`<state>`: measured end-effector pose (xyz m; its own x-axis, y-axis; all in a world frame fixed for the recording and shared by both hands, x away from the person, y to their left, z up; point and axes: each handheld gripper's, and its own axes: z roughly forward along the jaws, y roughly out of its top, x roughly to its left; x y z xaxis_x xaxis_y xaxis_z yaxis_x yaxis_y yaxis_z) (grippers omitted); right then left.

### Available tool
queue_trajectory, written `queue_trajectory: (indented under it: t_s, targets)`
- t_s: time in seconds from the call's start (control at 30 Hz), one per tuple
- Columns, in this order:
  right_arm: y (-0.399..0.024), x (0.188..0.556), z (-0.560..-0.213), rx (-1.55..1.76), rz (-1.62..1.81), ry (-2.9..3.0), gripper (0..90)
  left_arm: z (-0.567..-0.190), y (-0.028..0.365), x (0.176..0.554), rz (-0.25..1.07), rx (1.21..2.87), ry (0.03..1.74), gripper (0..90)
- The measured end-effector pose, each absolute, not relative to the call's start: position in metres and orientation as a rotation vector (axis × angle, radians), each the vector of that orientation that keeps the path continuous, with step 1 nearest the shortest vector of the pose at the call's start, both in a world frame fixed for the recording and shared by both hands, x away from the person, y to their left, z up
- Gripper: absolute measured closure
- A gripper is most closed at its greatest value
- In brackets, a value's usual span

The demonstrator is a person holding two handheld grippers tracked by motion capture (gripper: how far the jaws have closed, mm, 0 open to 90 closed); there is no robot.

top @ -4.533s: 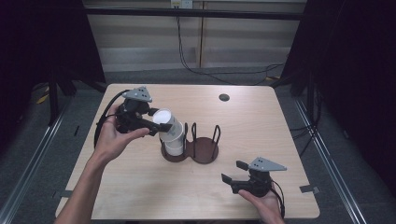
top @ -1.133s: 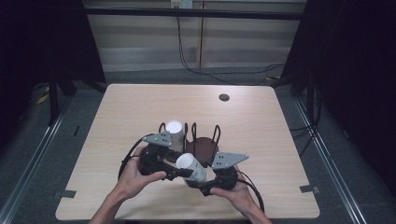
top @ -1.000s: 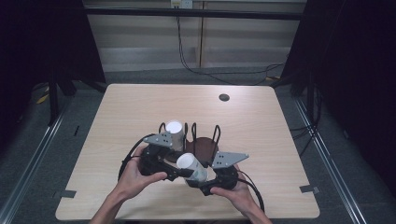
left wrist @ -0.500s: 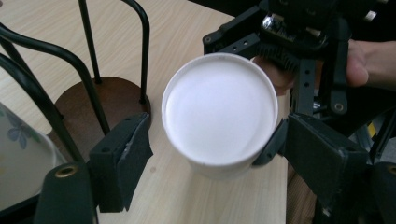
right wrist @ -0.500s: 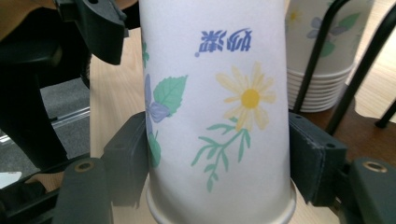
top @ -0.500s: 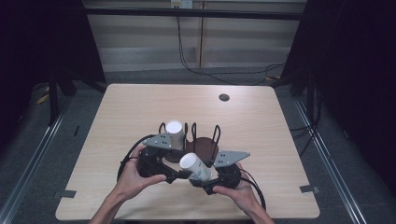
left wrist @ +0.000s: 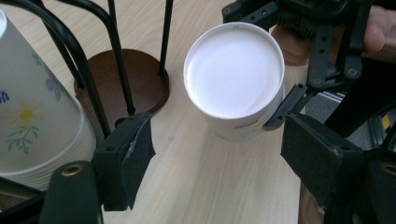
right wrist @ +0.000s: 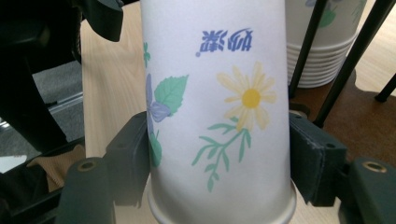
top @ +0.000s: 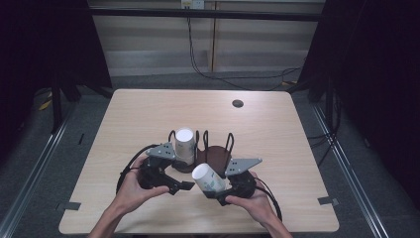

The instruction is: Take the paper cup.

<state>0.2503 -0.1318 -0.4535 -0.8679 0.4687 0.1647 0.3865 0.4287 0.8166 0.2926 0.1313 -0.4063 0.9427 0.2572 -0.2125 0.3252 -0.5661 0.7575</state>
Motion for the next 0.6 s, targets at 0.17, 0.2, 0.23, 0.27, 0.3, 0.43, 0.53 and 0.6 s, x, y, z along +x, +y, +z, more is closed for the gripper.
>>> queue_trajectory:
  t_s: [0.17,0.2,0.23,0.27,0.3,0.43,0.53,0.6]
  targets:
    - [-0.136,0.257,-0.441,0.739,1.360,2.632,30.6,-0.407,0.132,0.288,-0.089,2.217,0.365,26.2]
    - [-0.137,0.257,-0.438,0.734,1.357,2.637,30.6,-0.408,0.133,0.287,-0.084,2.216,0.369,24.6]
    - [-0.138,0.257,-0.435,0.726,1.339,2.645,30.6,-0.408,0.134,0.287,-0.072,2.220,0.371,23.2]
    - [-0.138,0.257,-0.433,0.719,1.320,2.654,30.7,-0.408,0.134,0.287,-0.068,2.216,0.374,22.8]
    - [-0.139,0.257,-0.432,0.713,1.300,2.667,30.7,-0.409,0.135,0.288,-0.069,2.210,0.373,22.5]
    - [-0.140,0.261,-0.431,0.696,1.230,2.717,30.8,-0.412,0.134,0.290,-0.062,2.219,0.380,19.2]
    - [-0.138,0.264,-0.431,0.674,1.188,2.763,30.8,-0.414,0.133,0.291,-0.054,2.232,0.385,16.4]
    - [-0.138,0.266,-0.429,0.675,1.197,2.768,31.0,-0.416,0.131,0.291,-0.060,2.242,0.377,17.0]
